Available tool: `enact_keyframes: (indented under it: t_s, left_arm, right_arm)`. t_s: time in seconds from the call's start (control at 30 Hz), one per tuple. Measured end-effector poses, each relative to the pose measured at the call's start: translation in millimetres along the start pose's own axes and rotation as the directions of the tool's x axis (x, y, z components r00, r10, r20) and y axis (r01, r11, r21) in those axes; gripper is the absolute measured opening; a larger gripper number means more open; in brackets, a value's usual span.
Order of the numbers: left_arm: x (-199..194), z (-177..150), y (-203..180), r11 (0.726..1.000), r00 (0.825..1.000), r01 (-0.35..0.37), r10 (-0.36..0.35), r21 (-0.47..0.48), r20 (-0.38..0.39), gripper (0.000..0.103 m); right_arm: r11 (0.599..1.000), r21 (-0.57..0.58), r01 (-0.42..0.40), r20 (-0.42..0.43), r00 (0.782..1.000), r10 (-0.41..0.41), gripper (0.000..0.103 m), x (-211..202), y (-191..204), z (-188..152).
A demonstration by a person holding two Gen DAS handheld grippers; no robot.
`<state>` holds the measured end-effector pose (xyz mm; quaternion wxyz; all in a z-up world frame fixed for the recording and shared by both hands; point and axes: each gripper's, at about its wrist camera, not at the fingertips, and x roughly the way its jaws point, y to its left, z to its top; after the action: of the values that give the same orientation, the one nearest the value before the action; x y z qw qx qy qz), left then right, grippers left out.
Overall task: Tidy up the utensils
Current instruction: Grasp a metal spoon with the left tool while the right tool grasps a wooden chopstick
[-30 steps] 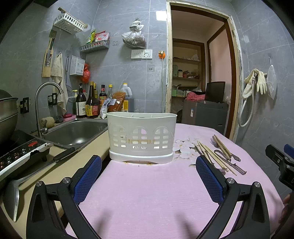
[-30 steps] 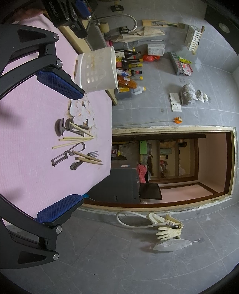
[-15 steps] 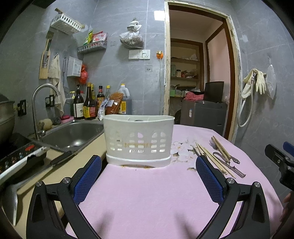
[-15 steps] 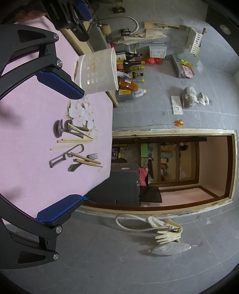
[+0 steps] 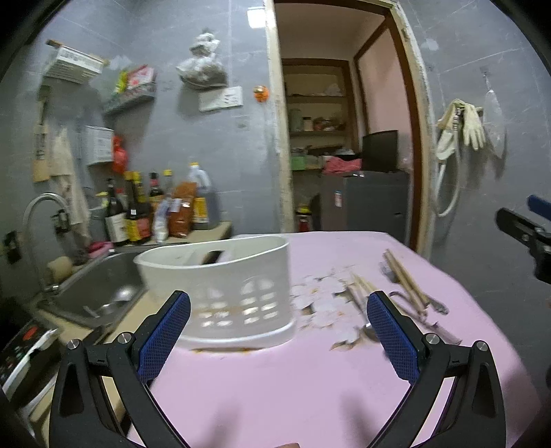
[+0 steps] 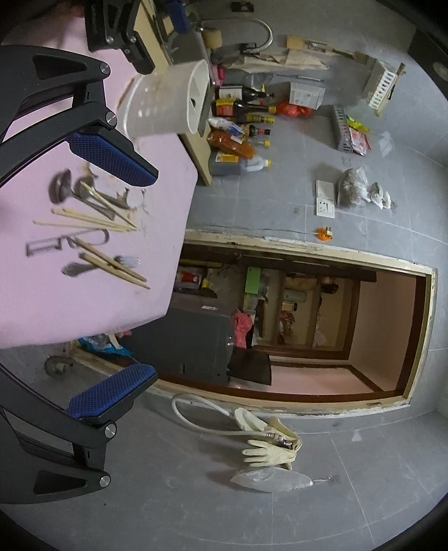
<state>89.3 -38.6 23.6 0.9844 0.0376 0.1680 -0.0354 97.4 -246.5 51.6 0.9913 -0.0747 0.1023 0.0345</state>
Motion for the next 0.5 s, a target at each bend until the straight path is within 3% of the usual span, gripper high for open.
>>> enact_keyframes:
  t_s: [0.13,0.3,0.5]
  left_arm:
    - [24.3,13.4,-8.1,0.998,0.997,0.066,-0.066,-0.007,-0.033,0.101]
    - [59.7,19.8,-31.4,0.992,0.992,0.111,-0.107,0.054,-0.072,0.101]
    - [105.9,17.5,-47.2,0.980,0.964,0.187,-0.171,0.063,-0.206,0.100]
  right_arm:
    - [1.000,-0.031,0.001,-0.026,1.000,-0.001,0.103,29.1,-10.2,8.2]
    - [0.999,-0.037,-0.009,-0.129,0.992,0.004,0.103,77.0,-18.5,4.6]
    - [0.999,-0.038,-0.035,-0.227,0.974,0.025,0.103,124.0,-29.3,-8.3]
